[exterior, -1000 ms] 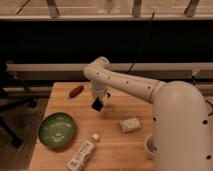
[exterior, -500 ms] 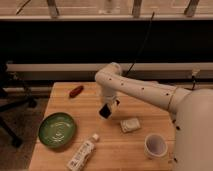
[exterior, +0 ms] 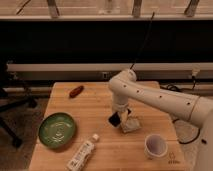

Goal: Place the eraser on the white sponge

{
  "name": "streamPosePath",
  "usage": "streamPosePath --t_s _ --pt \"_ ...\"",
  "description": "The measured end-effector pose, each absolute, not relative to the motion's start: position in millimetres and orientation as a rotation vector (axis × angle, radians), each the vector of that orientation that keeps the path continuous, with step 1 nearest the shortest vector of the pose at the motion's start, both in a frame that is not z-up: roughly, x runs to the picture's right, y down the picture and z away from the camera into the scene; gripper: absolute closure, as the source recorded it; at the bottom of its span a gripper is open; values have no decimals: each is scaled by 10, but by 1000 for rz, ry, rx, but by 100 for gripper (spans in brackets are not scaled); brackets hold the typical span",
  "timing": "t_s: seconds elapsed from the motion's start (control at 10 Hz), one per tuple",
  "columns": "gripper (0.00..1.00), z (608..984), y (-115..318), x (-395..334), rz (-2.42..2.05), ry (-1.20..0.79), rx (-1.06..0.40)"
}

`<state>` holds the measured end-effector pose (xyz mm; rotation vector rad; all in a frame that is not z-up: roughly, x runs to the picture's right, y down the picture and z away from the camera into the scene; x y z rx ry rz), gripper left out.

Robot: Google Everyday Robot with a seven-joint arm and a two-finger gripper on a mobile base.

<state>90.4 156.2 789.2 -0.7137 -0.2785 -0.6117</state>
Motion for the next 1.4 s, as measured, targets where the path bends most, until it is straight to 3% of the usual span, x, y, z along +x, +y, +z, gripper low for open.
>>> streamPosePath --t_s 0.1,0.3,0.7,0.8,0.9,1.0,1.4 --pt "99 7865 1621 1076 -571 -266 -729" --pt "87 7867 1710 1264 -518 -239 -757" --pt "47 7995 1882 1401 -464 -216 -800" --pt "32 8039 1898 1426 -451 -214 -798" --pt "25 8059 1887 1422 -446 -214 -791" --pt "21 8076 1877 1427 -440 -212 -783" --pt "20 8092 1789 1473 -426 -192 -759"
